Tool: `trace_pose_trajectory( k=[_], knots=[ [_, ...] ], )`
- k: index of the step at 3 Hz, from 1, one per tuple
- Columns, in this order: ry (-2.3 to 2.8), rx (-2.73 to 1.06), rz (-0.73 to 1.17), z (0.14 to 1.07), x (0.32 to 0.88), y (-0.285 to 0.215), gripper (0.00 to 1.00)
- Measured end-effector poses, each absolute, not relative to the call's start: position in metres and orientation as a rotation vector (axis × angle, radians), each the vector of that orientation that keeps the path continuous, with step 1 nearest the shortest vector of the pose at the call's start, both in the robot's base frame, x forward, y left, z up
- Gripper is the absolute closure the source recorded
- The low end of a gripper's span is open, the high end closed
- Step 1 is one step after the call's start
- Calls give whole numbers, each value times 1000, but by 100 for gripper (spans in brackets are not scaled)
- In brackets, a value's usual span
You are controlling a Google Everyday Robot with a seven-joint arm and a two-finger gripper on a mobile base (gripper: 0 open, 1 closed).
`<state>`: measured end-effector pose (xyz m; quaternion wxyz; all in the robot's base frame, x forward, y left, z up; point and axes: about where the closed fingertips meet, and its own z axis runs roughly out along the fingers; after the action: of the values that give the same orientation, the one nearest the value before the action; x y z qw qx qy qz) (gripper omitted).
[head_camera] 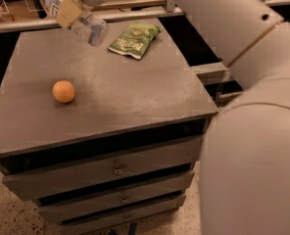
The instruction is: Place blue plastic bottle upright
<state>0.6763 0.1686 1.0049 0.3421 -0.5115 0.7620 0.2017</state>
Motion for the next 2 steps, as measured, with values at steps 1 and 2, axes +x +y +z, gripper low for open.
trace_pose_trajectory(
  k=[1,2],
  knots=[
    [1867,-1269,666,1016,630,164,100],
    [1721,-1265,765,1011,583,172,100]
  ],
)
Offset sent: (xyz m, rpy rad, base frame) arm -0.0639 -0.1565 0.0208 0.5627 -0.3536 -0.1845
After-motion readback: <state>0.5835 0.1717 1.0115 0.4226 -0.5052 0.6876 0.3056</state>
